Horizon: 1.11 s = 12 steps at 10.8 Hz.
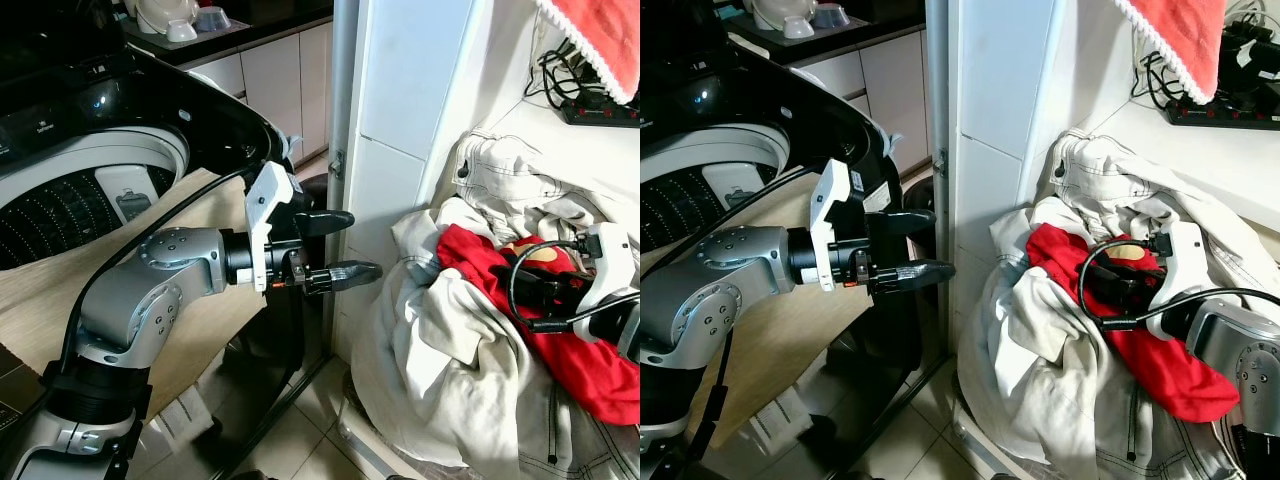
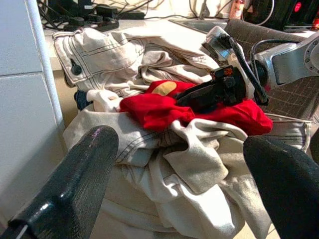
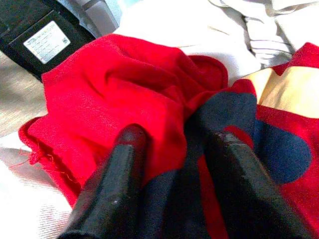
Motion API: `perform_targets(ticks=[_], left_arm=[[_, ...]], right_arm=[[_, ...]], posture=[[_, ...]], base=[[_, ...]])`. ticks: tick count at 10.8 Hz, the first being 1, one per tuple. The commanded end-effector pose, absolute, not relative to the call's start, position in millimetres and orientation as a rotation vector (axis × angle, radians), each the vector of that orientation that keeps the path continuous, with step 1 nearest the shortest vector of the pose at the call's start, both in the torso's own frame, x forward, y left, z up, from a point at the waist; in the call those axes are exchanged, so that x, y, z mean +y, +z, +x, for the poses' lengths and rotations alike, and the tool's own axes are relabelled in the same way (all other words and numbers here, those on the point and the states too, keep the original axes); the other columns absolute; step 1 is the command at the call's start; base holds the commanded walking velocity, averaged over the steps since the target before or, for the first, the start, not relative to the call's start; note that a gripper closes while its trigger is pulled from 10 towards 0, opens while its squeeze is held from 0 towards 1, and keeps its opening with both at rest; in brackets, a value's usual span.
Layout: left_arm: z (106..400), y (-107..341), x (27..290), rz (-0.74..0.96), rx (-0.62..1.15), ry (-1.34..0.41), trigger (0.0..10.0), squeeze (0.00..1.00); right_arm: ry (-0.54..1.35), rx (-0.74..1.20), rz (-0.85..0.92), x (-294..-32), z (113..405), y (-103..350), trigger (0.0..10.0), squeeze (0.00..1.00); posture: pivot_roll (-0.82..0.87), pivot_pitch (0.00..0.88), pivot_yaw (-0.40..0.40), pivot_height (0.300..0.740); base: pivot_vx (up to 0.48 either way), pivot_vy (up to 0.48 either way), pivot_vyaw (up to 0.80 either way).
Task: Clothes washing
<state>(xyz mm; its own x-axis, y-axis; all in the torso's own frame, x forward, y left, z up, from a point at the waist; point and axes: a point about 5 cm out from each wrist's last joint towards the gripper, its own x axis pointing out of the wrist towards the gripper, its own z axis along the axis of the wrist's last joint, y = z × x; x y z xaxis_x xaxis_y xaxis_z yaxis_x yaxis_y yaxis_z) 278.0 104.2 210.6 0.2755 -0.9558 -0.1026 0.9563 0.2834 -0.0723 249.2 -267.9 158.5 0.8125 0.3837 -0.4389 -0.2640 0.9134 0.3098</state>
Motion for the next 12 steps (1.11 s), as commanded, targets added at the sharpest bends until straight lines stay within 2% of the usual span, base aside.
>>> perform_targets(ticks=[1, 12], left_arm=[[273.2, 210.4, 101.9, 0.007, 0.143, -1.315, 10.0, 0.0], [274.0, 209.0, 102.5, 0.007, 0.147, -1.316, 10.0, 0.0]], right_arm=[[0.354, 0.513, 0.248, -269.4, 249.4, 158.0, 0.0, 0.0], [0.389, 0.393, 0.357, -272.9, 252.0, 177.6, 0.0, 0.0]], posture=[[-0.19, 0.005, 0.03, 0.74], [-0.2, 0.0, 0.032, 0.74]], base=[[0.0, 0.0, 0.0], [0.0, 0.0, 0.0]])
